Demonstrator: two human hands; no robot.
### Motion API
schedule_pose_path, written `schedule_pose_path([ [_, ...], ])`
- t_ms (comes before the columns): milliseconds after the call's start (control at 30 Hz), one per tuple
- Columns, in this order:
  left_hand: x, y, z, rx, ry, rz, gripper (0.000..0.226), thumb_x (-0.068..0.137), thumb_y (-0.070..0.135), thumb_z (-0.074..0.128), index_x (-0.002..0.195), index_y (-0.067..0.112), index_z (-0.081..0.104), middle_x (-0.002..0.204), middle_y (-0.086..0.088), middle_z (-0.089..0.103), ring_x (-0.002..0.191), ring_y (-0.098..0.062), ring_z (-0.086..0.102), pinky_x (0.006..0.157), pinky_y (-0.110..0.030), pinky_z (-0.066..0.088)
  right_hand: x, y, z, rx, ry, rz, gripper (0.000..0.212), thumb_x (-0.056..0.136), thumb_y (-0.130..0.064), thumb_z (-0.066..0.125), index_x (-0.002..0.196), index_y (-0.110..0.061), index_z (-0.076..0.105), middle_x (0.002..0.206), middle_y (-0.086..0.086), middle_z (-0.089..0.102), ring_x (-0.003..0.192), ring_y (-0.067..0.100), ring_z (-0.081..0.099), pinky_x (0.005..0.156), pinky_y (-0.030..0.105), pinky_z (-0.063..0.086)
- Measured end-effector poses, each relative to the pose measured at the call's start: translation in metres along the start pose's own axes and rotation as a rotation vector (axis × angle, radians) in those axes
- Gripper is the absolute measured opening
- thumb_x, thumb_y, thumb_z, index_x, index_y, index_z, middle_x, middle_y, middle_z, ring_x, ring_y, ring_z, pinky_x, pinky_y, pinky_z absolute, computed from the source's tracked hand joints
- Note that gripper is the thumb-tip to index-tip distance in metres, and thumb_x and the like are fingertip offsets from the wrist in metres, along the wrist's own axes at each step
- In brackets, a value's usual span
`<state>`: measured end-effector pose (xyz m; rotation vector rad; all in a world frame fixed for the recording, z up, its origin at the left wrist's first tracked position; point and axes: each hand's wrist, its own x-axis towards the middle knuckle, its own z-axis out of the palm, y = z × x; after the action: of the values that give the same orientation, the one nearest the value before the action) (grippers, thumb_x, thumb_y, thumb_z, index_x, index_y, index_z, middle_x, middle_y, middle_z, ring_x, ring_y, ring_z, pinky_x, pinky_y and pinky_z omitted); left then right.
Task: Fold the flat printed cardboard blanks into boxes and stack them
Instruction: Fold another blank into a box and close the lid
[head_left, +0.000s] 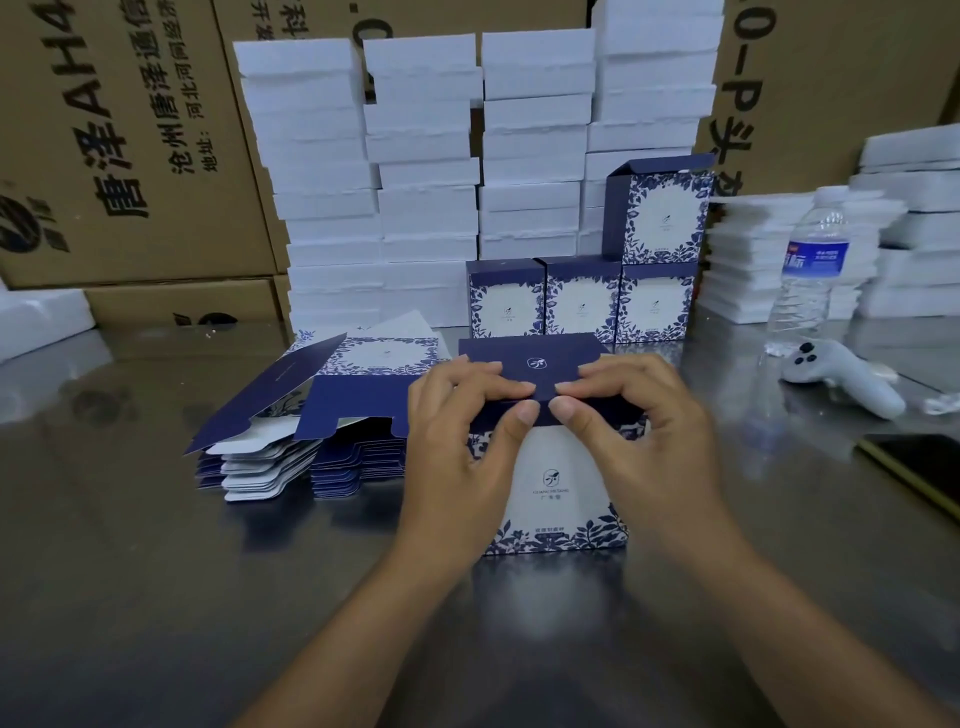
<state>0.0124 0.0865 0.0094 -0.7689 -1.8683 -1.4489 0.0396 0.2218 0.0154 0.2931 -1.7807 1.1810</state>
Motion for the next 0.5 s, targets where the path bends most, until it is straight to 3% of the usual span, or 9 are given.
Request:
schedule_pose_path([
  [233, -0.002, -0.003, -0.003, 0.0, -0.018, -0.003, 0.013, 0.089, 0.044, 0.047, 0.099, 0.042, 0.056, 0.114, 0.021, 0.056, 0.118, -0.003, 0.045, 0.097, -0.015, 0.034, 0.001, -0.005, -0.006, 0.039, -0.048, 0.05, 0.013, 0.072, -0.03, 0.075, 0.077, -0.04, 0.068, 0.094, -0.011, 0.064, 0.096, 0.001, 0.059, 0.085, 0.01, 0.039],
  [300, -0.002, -0.003, -0.007, -0.051, -0.032, -0.053, 0.018, 0.087, 0.047, 0.045, 0.102, 0.04, 0.053, 0.115, 0.019, 0.058, 0.118, -0.001, 0.048, 0.097, -0.02, 0.038, 0.001, -0.005, -0.009, 0.227, -0.01, 0.199, 0.002, 0.067, -0.036, 0.073, 0.067, -0.035, 0.072, 0.094, -0.01, 0.07, 0.1, 0.001, 0.061, 0.088, 0.021, 0.045],
  [400, -0.003, -0.003, -0.01, -0.083, -0.059, -0.072, 0.012, 0.09, 0.044, 0.047, 0.099, 0.037, 0.051, 0.118, 0.02, 0.057, 0.121, 0.004, 0.046, 0.099, -0.022, 0.037, -0.001, -0.002, -0.014, 0.299, -0.002, 0.306, 0.014, 0.062, -0.041, 0.072, 0.07, -0.03, 0.073, 0.104, -0.016, 0.069, 0.104, 0.005, 0.062, 0.095, 0.043, 0.047],
  [500, -0.002, -0.001, -0.011, -0.092, -0.067, -0.074, 0.009, 0.092, 0.032, 0.045, 0.095, 0.038, 0.051, 0.118, 0.021, 0.057, 0.124, 0.002, 0.045, 0.102, -0.024, 0.037, -0.002, -0.004, -0.012, 0.264, -0.004, 0.289, 0.007, 0.066, -0.04, 0.069, 0.068, -0.033, 0.07, 0.102, -0.016, 0.069, 0.105, 0.004, 0.061, 0.096, 0.045, 0.046],
])
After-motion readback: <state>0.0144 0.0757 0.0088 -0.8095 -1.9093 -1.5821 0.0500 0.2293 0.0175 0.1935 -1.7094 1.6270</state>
